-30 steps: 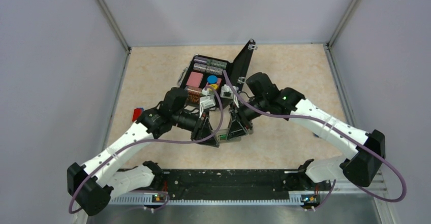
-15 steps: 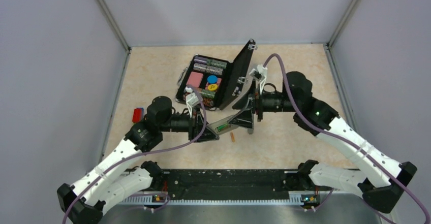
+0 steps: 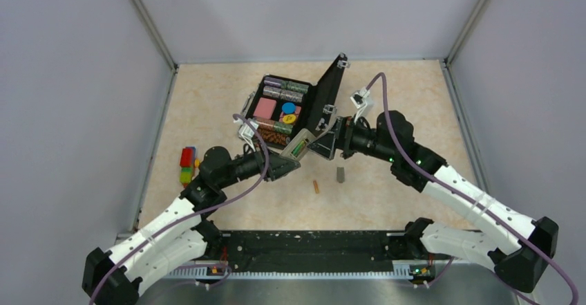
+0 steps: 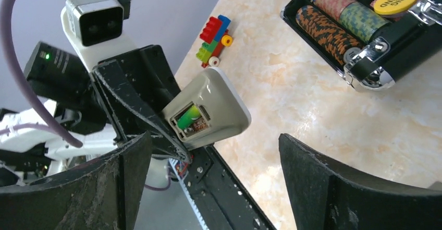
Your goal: Load the batteries into the remote control
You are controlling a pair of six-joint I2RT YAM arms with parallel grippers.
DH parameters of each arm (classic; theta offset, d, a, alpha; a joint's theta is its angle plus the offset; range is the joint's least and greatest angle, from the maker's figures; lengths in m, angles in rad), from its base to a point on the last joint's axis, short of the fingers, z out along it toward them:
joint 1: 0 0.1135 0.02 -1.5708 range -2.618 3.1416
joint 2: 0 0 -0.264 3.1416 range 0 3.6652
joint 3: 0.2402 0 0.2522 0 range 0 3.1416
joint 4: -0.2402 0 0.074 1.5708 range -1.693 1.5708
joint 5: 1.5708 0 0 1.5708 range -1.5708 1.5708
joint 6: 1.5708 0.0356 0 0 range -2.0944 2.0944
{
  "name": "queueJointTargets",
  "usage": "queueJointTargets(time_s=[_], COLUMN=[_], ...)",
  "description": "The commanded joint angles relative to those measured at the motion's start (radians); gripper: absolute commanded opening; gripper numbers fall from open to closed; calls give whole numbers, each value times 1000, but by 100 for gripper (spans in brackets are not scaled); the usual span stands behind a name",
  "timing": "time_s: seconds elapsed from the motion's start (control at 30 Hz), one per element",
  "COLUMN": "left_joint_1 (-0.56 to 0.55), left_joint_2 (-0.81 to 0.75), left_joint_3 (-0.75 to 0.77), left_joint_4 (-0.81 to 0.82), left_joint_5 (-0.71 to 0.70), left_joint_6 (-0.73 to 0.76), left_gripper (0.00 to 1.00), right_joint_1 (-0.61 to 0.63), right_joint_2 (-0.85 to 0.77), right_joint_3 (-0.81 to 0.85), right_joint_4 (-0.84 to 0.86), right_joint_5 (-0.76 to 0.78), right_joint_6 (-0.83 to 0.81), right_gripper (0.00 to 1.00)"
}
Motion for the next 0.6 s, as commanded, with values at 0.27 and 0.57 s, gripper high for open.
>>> queueJointTargets(time_s=[0.27,0.57], left_joint_1=[-3,-3], left_joint_2=[-20,-30], left_joint_3=[-35,-41], left_joint_4=[202,185], left_joint_5=[-103,-101], left_joint_6=[-95,-81], left_gripper=[0,0], right_joint_1=[90,108], right_joint_2=[99,103], right_joint_3=[-31,-51], right_joint_4=[178,219], right_joint_5=[123,177], right_joint_6=[170,209], right_gripper=[72,55])
